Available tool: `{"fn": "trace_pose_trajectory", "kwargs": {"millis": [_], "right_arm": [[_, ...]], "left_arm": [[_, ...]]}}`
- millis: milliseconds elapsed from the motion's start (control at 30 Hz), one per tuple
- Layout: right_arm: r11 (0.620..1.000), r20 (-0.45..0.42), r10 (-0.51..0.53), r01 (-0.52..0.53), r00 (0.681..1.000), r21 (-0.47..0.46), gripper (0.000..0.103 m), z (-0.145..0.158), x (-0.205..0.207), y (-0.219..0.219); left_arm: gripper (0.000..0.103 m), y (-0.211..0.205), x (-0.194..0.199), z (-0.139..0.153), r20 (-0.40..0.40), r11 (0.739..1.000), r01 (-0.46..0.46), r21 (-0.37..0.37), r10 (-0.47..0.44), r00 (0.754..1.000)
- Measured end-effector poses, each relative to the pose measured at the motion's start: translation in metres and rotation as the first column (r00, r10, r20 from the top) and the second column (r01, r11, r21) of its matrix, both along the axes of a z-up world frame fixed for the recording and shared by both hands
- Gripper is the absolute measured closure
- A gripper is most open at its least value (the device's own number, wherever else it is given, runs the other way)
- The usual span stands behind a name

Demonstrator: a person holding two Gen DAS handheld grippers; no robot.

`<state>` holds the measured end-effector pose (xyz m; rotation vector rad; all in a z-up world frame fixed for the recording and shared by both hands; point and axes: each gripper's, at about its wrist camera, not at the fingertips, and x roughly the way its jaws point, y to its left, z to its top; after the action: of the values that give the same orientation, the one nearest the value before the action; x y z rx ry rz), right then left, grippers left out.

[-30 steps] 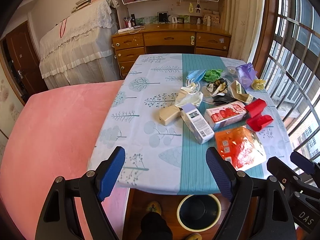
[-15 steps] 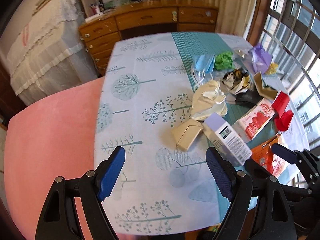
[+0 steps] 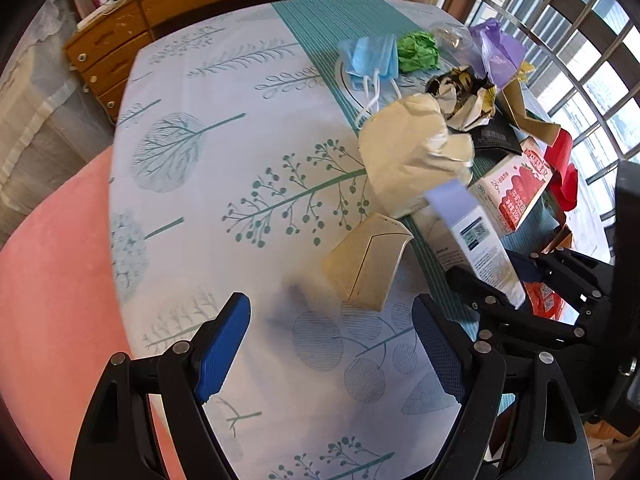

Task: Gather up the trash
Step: 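Grasp the beige paper cup with the left gripper while the right grasps the white carton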

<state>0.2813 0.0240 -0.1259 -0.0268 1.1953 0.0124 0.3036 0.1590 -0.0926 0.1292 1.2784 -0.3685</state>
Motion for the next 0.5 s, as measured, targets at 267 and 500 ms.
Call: {"fn": "trace_pose_trajectory", "kwargs": {"millis": [267, 500], "right_arm": [[0.997, 0.0, -0.056, 0.056, 0.998, 0.062, 0.071, 0.012, -0.012, -0.009], [0.991, 0.002, -0.094, 0.094, 0.996, 0.094, 0.071, 0.025, -0.031, -0.019]], "left_arm": [[0.019, -0.009, 0.017, -0.021, -0.057, 0.999, 0.043, -0.002, -0.043, 0.997], [0.035, -0.024, 0.031, -0.038, -0.1, 0.997, 0.078, 0.0, -0.077, 0.992]]}}
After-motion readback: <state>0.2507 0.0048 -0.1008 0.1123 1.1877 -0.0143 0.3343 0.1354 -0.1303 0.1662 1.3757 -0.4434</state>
